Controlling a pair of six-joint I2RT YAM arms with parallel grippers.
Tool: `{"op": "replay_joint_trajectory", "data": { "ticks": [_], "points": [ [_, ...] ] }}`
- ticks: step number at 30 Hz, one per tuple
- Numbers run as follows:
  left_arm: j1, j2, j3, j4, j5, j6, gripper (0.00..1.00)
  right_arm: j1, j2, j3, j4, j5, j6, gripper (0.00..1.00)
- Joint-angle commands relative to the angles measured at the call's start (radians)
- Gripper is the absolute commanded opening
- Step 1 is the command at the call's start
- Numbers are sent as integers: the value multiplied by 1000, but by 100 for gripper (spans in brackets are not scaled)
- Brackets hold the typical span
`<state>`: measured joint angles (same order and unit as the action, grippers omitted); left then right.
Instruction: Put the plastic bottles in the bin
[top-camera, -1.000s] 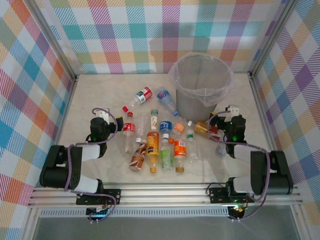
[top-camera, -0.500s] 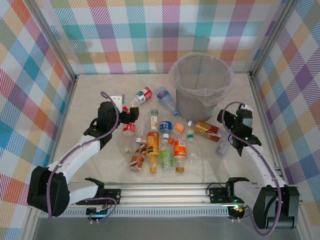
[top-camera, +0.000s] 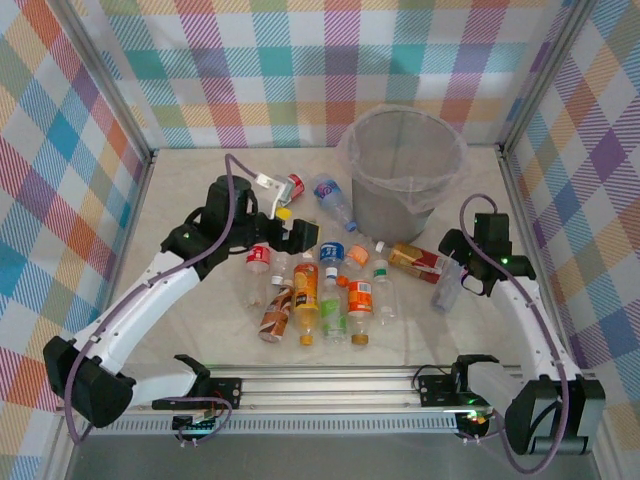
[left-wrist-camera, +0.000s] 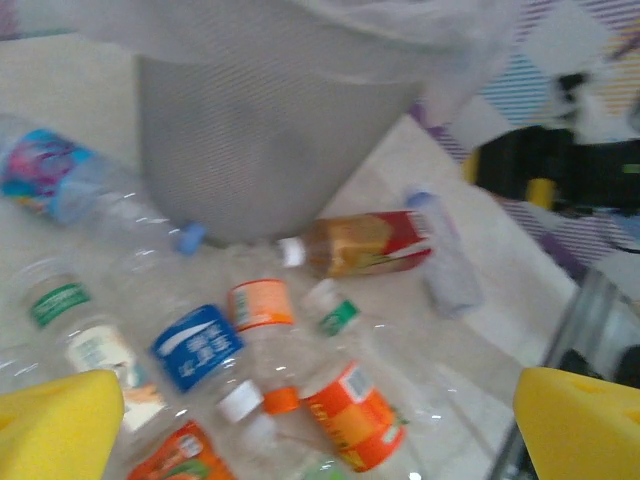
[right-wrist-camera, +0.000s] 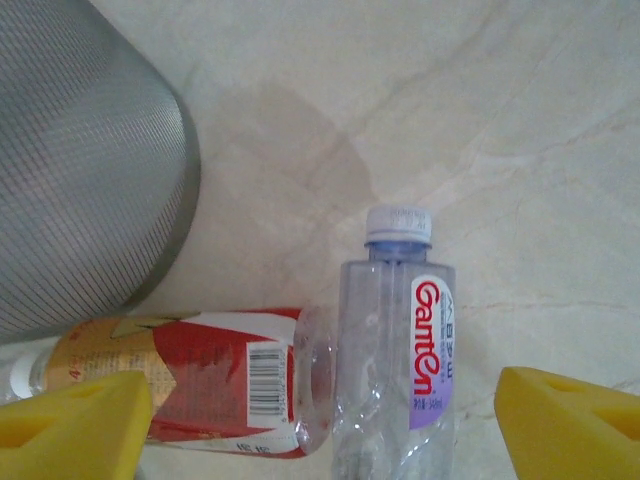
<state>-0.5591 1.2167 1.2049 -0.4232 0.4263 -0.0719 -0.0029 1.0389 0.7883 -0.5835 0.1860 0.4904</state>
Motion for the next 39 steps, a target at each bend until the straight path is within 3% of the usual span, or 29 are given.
{"op": "replay_joint_trajectory", "data": {
  "ticks": [1,6,16,24,33,39],
  "points": [
    [-38,46,93,-104,116,56,100,-26,68,28,-70,-90,1,87],
    [-101,126,200,-121,147,62,100,-57,129,16,-54,-108,-1,85],
    [-214,263,300,-42,40,70,100,-139,181,-6,-21,-146,-15,78],
    [-240,261,228,-34,20,89,100,-152,250,-21,25,-170,-11,75],
    [-247,144,100,56,-52,118,100,-155,311,-55,82,-194,-6,73],
    [-246,128,62,78,0,130,100,-155,344,-72,104,-200,-2,72]
  ]
}}
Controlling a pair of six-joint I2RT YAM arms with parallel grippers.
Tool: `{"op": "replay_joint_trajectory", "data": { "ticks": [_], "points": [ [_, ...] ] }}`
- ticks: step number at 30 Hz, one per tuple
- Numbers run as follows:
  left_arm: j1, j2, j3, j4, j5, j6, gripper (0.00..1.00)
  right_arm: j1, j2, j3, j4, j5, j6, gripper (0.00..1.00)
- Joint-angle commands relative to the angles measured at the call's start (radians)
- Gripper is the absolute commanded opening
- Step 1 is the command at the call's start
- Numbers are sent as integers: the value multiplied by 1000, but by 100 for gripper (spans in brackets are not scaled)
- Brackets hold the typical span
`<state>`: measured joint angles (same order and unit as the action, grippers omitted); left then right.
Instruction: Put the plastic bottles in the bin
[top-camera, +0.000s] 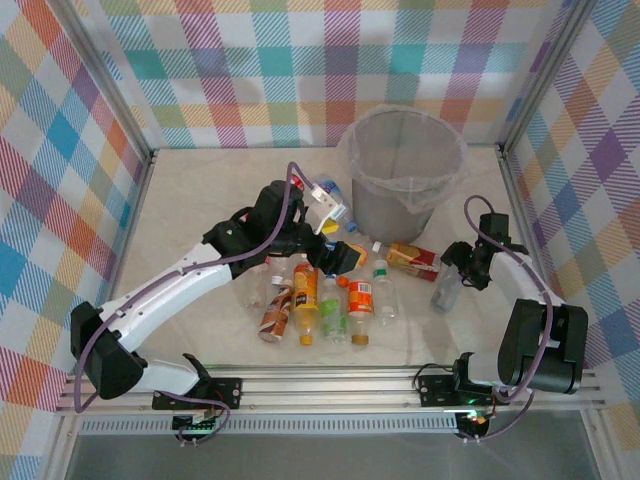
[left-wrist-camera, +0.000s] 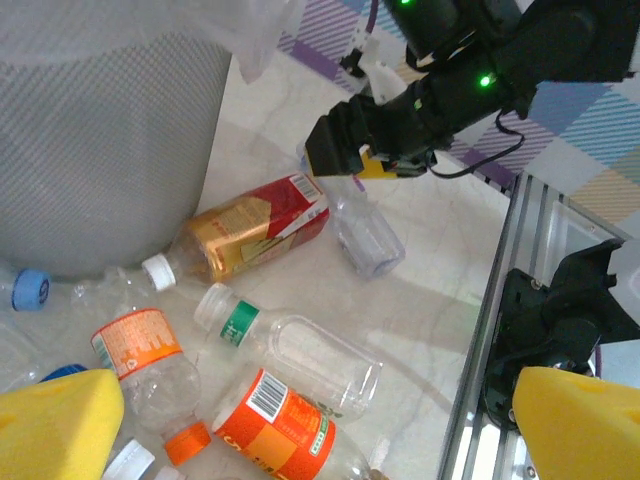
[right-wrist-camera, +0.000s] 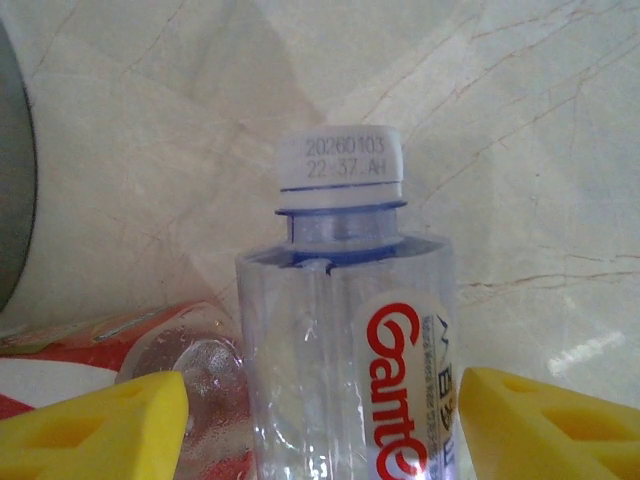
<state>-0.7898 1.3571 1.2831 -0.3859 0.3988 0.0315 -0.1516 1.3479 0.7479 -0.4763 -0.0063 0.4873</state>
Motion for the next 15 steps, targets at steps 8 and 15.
{"op": "replay_joint_trajectory", "data": {
  "ticks": [8,15],
  "points": [
    [-21,37,13,-5,104,46,100,-7,71,-37,11,-7,7,70],
    [-56,86,34,-48,109,69,100,-8,100,-22,-6,-4,6,70]
  ]
}}
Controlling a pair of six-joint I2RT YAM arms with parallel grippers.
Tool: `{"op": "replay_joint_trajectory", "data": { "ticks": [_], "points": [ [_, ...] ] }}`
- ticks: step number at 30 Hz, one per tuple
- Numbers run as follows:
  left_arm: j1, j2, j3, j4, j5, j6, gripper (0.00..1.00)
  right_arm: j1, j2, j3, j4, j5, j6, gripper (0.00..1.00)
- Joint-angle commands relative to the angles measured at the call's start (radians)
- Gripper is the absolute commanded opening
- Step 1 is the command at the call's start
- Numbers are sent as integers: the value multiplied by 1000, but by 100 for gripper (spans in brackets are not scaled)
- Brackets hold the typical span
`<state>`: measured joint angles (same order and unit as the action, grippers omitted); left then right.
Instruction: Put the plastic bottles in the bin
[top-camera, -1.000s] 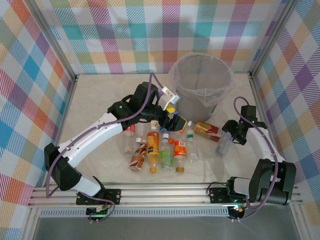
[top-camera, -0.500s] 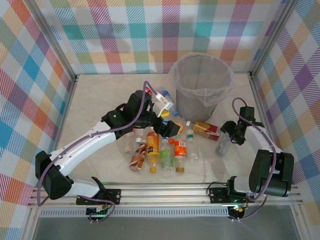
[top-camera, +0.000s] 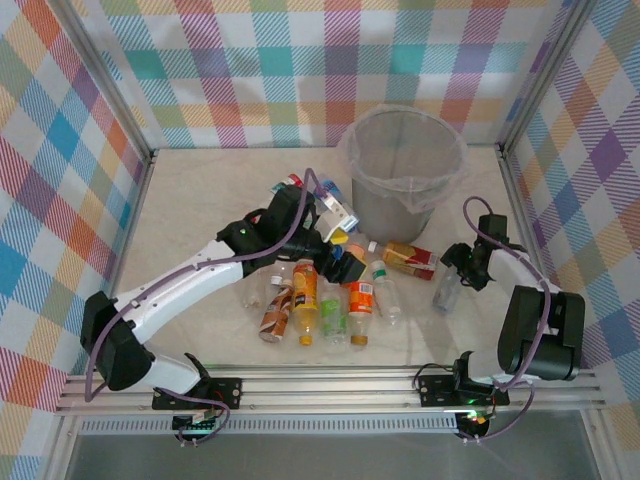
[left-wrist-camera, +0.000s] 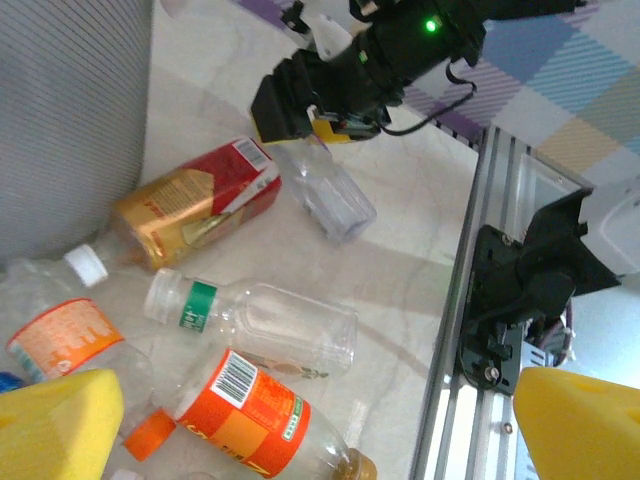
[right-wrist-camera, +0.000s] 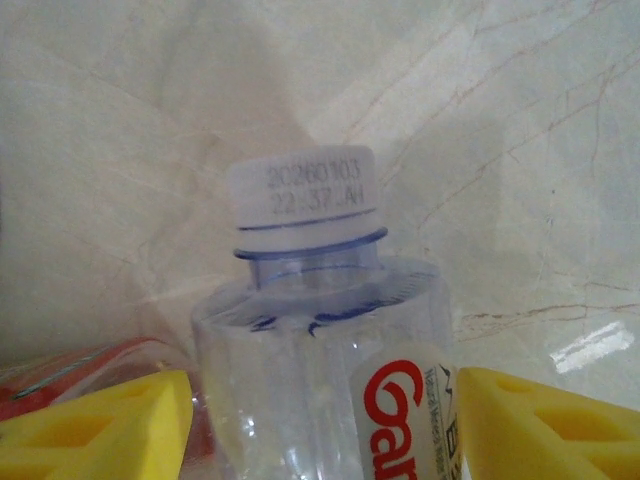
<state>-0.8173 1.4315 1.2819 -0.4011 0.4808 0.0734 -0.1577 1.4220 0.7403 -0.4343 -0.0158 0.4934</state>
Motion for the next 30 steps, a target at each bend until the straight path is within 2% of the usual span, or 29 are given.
{"op": "replay_joint_trajectory", "data": {
  "ticks": [1,10,20,30],
  "points": [
    [-32,14,36,-32,28,25,100,-1,30,-12,-49,5,-1,69],
    [-44,29,34,-19,38,6,100,-1,58,3,-67,7,-1,66],
    [-46,28,34,-20,26,7,100,0,23,-6,-69,31,-7,60],
    [-45,-15,1,46,-25,-27,100,0,-136,39,-146,75,-15,58]
  ]
}}
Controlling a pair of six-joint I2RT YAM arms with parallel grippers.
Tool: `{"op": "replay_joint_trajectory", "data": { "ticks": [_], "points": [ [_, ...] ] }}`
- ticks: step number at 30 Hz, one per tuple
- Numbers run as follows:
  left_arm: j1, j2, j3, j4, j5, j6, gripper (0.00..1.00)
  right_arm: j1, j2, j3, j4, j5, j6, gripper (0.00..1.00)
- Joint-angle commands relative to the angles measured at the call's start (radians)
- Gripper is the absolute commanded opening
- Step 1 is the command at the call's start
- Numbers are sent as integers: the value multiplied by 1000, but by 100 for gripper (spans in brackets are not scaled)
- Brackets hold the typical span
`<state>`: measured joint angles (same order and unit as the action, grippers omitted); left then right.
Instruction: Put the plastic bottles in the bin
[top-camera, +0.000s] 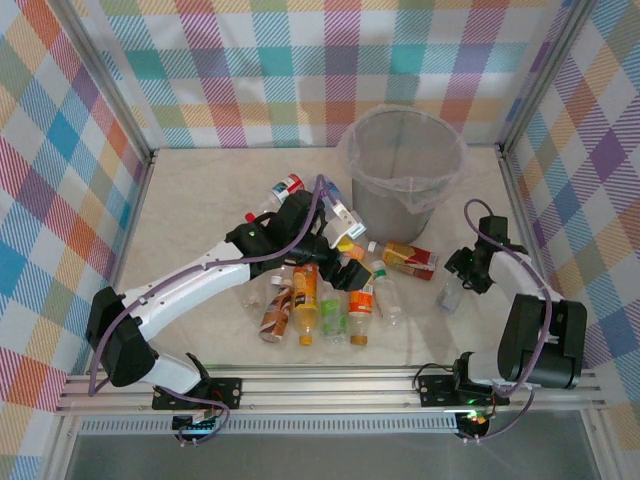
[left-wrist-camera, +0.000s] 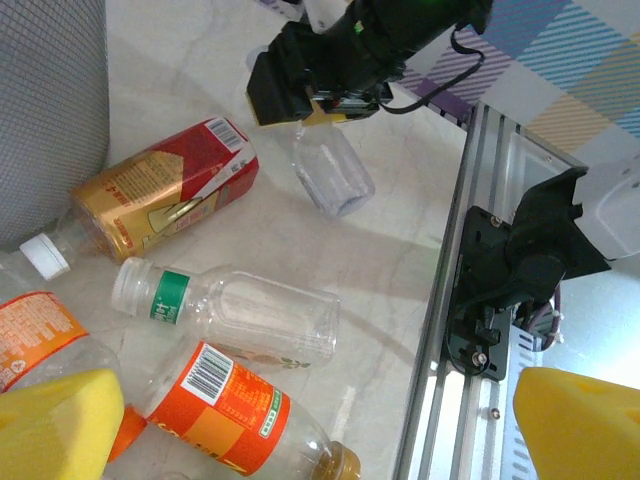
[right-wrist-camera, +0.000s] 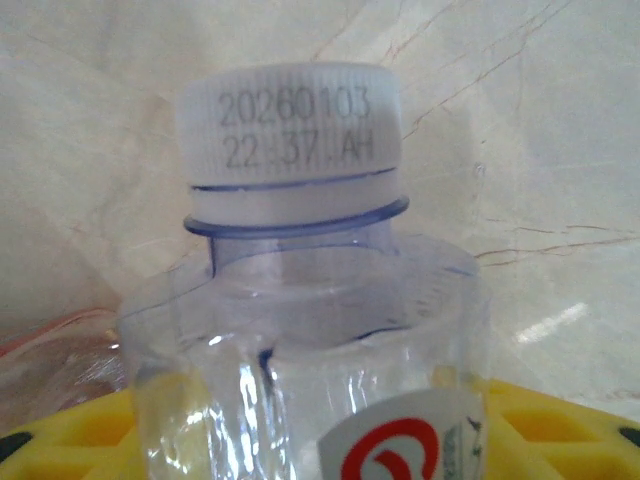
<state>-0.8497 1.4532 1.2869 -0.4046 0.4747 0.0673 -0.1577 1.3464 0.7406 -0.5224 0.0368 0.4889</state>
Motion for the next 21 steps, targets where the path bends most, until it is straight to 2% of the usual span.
{"op": "replay_joint_trajectory", "data": {
  "ticks": [1,5,12,17,21],
  "points": [
    [-12,-44,-8,61,-25,-28,100,-1,-85,46,-69,29,-14,58],
    [-12,-84,-34,116,-64,-56,100,-1,-196,99,-127,54,-30,57],
    [-11,-188,-149,325,-136,-98,100,1,-330,233,-217,65,-60,56],
    [-11,-263,-239,448,-227,-100,100,19,-360,370,-250,49,-78,55],
    [-11,-296,-277,503,-257,-87,100,57,-350,497,-258,48,-89,54]
  ]
}}
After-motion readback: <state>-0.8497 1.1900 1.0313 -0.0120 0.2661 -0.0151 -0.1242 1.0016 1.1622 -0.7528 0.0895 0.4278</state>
